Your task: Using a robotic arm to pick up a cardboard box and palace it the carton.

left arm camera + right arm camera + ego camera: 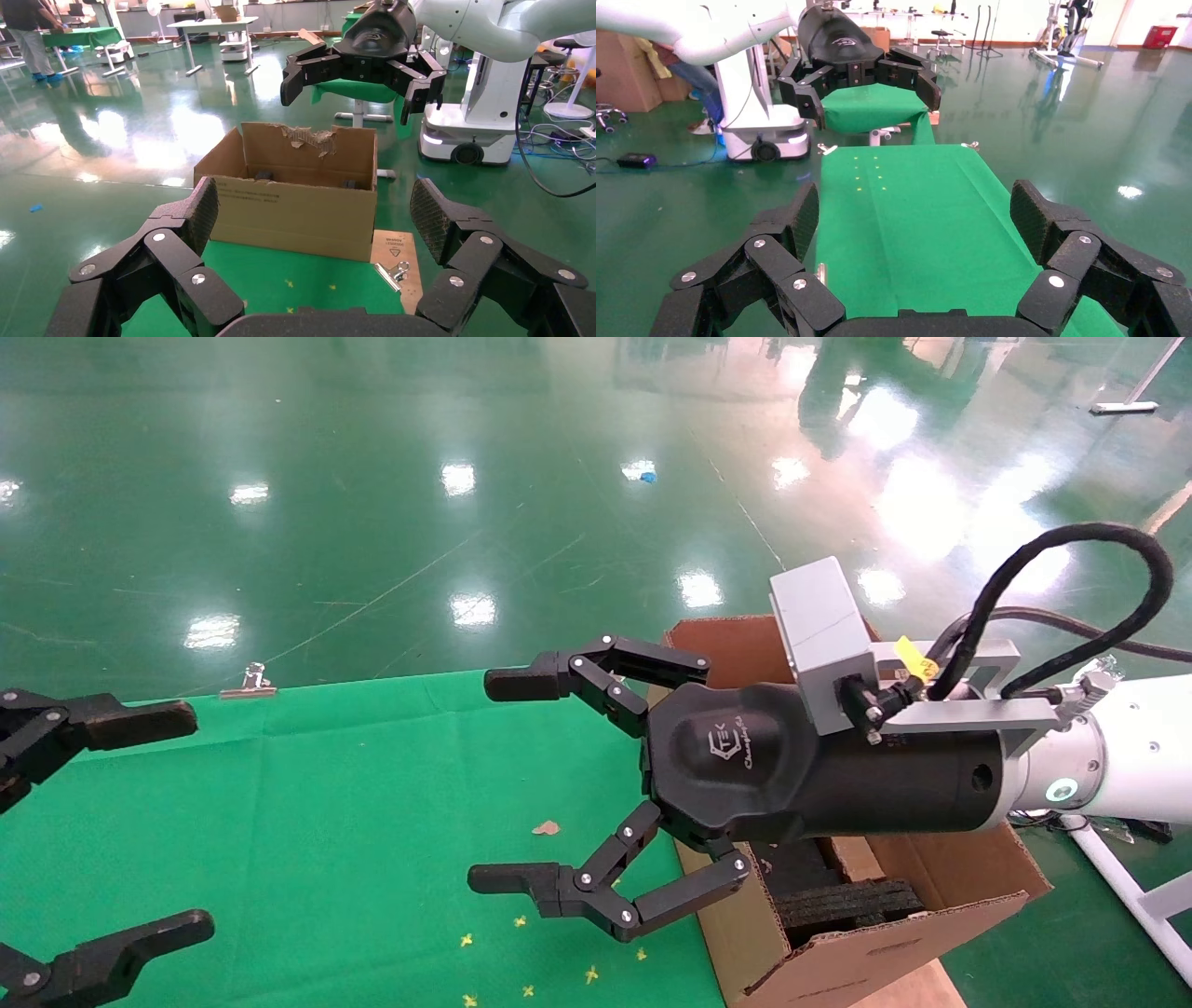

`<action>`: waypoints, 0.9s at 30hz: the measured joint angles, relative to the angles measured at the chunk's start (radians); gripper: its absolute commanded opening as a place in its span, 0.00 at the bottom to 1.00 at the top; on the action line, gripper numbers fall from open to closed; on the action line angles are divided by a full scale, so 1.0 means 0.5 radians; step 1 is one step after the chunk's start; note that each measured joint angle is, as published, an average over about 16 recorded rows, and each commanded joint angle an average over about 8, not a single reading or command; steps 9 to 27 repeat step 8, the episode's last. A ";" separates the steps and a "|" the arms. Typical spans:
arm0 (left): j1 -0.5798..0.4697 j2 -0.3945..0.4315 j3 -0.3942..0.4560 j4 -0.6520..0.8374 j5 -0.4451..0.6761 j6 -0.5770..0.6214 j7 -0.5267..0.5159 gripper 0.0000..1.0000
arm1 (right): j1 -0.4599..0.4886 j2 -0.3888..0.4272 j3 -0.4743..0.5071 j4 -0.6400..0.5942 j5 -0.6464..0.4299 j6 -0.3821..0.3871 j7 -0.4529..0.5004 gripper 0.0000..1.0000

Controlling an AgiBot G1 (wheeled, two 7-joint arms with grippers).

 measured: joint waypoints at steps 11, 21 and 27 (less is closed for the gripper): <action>0.000 0.000 0.000 0.000 0.000 0.000 0.000 1.00 | 0.000 0.000 0.000 0.000 0.000 0.000 0.000 1.00; 0.000 0.000 0.000 0.000 0.000 0.000 0.000 1.00 | 0.000 0.000 0.000 0.000 0.000 0.000 0.000 1.00; 0.000 0.000 0.000 0.000 0.000 0.000 0.000 1.00 | 0.000 0.000 0.000 0.000 0.000 0.000 0.000 1.00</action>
